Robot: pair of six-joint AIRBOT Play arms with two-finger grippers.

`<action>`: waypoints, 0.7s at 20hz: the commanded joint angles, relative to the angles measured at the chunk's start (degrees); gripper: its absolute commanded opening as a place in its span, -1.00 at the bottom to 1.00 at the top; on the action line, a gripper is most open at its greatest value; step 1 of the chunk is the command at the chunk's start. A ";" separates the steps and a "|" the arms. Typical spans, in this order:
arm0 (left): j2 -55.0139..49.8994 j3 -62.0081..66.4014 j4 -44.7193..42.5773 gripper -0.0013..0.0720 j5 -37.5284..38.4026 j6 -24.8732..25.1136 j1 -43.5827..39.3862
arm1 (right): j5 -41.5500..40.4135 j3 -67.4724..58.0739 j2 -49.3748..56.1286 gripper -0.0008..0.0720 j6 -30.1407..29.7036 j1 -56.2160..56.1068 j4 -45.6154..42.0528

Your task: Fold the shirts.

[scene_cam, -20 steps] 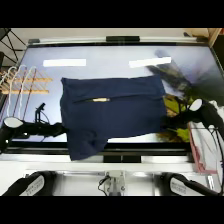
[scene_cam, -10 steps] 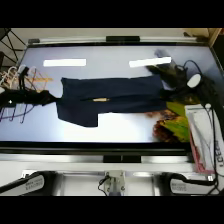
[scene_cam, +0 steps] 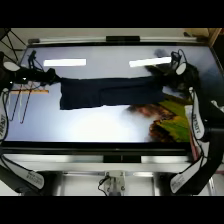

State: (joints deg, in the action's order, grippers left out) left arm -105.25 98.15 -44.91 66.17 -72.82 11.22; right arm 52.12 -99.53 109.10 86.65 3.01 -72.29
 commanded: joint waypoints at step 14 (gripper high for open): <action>-5.64 8.59 7.45 0.63 10.56 -3.32 -1.97 | 6.54 -1.95 3.17 0.95 2.67 7.63 4.39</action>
State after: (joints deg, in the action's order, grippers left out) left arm -111.79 106.02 -39.75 73.63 -77.08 9.85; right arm 58.59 -101.43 111.02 87.90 9.21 -70.22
